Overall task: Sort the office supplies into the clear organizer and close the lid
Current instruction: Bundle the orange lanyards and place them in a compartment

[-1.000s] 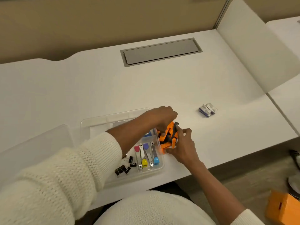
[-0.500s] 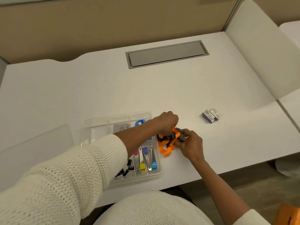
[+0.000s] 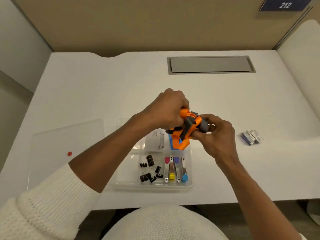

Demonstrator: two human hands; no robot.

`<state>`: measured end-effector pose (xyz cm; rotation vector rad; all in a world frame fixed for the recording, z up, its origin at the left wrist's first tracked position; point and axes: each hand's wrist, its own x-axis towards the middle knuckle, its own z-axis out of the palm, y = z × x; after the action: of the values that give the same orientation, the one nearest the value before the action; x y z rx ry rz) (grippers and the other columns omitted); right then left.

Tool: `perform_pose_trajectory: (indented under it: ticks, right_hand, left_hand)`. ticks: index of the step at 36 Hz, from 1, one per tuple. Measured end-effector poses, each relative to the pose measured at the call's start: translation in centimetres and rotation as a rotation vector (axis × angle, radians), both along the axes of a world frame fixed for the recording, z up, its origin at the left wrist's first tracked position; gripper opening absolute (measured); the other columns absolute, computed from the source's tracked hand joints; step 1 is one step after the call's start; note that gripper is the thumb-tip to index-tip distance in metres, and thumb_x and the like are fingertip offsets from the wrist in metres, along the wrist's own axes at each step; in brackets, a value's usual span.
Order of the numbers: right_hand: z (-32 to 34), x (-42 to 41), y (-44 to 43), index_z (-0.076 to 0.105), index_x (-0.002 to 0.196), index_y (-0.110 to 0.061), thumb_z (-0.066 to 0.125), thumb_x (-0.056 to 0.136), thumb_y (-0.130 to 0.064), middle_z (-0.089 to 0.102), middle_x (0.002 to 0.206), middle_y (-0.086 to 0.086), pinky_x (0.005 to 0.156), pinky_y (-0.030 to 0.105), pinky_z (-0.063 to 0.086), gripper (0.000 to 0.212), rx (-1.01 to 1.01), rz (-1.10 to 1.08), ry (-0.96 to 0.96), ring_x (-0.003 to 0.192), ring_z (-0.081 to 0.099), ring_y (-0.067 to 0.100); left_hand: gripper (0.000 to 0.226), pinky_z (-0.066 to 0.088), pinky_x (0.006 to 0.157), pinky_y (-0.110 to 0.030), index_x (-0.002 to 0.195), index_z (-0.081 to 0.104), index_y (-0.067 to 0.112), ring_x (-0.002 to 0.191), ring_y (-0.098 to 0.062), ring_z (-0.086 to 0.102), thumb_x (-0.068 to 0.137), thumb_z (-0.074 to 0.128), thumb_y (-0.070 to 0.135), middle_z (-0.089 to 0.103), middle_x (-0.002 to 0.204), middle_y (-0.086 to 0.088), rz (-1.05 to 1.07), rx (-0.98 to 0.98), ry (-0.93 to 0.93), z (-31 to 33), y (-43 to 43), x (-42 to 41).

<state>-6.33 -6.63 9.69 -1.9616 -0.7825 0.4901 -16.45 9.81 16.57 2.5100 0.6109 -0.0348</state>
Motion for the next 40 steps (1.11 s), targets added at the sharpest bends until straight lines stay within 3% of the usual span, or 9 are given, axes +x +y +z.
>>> perform_pose_trajectory:
  ticks: [4,6,11,15,21,28,32,36,40]
  right_hand:
    - [1.3,-2.5,4.2,0.075,0.092,-0.035,0.093,0.067,-0.036,0.074,0.078,-0.016,0.067,0.029,0.061,0.030,0.004,0.114,0.030,0.070,0.073,0.011]
    - [1.5,-3.9,6.4,0.075,0.093,-0.032,0.092,0.068,-0.034,0.074,0.079,-0.013,0.070,0.035,0.064,0.030,-0.011,0.159,0.029,0.070,0.074,0.015]
    - [1.1,-7.6,10.9,0.079,0.098,-0.020,0.091,0.069,-0.027,0.077,0.087,-0.008,0.073,0.036,0.064,0.032,-0.107,0.251,0.042,0.073,0.074,0.009]
    - [0.0,-9.7,13.3,0.076,0.104,-0.012,0.088,0.071,-0.018,0.077,0.098,0.008,0.084,0.048,0.063,0.036,-0.265,0.305,0.046,0.088,0.075,0.027]
    - [-1.8,-12.2,14.9,0.073,0.103,-0.010,0.077,0.078,-0.012,0.074,0.097,0.008,0.082,0.044,0.063,0.025,-0.439,0.319,-0.025,0.087,0.073,0.027]
    - [-2.4,-13.9,14.9,0.067,0.117,-0.012,0.075,0.077,-0.011,0.071,0.100,0.007,0.080,0.039,0.061,0.042,-0.468,0.357,-0.028,0.089,0.068,0.024]
    - [-3.0,-14.3,13.9,0.063,0.126,-0.016,0.073,0.082,-0.016,0.069,0.097,0.000,0.063,0.015,0.043,0.045,-0.378,0.392,-0.069,0.080,0.065,0.013]
    - [-3.7,-14.4,12.5,0.060,0.128,-0.015,0.069,0.090,-0.020,0.070,0.121,0.006,0.086,0.036,0.058,0.039,-0.278,0.399,-0.187,0.105,0.069,0.025]
    - [-4.7,-13.8,11.7,0.067,0.123,-0.018,0.066,0.097,-0.024,0.073,0.117,0.002,0.091,0.043,0.059,0.027,-0.300,0.489,-0.274,0.103,0.069,0.022]
  left_hand:
    - [0.022,0.059,0.071,-0.030,0.105,0.082,0.015,0.083,-0.020,0.071,0.083,0.083,0.022,0.079,0.094,-0.003,0.141,0.016,-0.010,1.4,2.7,-4.1]
    - [0.025,0.054,0.068,-0.025,0.106,0.082,0.016,0.084,-0.020,0.070,0.082,0.085,0.023,0.078,0.096,-0.002,0.219,0.012,-0.028,1.5,4.1,-6.3]
    - [0.026,0.058,0.070,-0.030,0.105,0.082,0.017,0.083,-0.020,0.072,0.080,0.087,0.021,0.078,0.094,-0.002,0.399,-0.037,-0.026,-0.4,6.8,-11.2]
    - [0.020,0.063,0.073,-0.036,0.096,0.081,0.015,0.081,-0.024,0.074,0.077,0.086,0.015,0.078,0.088,-0.004,0.533,-0.120,-0.025,-3.4,7.5,-13.7]
    - [0.016,0.065,0.073,-0.038,0.091,0.083,0.015,0.080,-0.021,0.076,0.076,0.082,0.011,0.079,0.086,-0.002,0.682,-0.241,-0.072,-8.1,6.7,-15.7]
    - [0.019,0.064,0.078,-0.044,0.101,0.081,0.014,0.080,-0.028,0.075,0.083,0.073,0.010,0.079,0.088,-0.009,0.585,-0.193,-0.009,-10.4,6.3,-16.7]
    - [0.025,0.062,0.078,-0.039,0.106,0.080,0.015,0.081,-0.025,0.073,0.084,0.072,0.007,0.080,0.090,-0.007,0.467,-0.129,0.013,-10.7,6.6,-17.5]
    - [0.027,0.061,0.087,-0.041,0.113,0.078,0.017,0.093,-0.024,0.073,0.086,0.077,0.016,0.080,0.102,-0.003,0.417,-0.074,-0.003,-10.5,7.0,-18.3]
    - [0.034,0.061,0.084,-0.043,0.117,0.074,0.028,0.099,-0.022,0.070,0.084,0.080,0.028,0.076,0.108,0.004,0.388,-0.026,0.059,-11.0,7.0,-19.2]
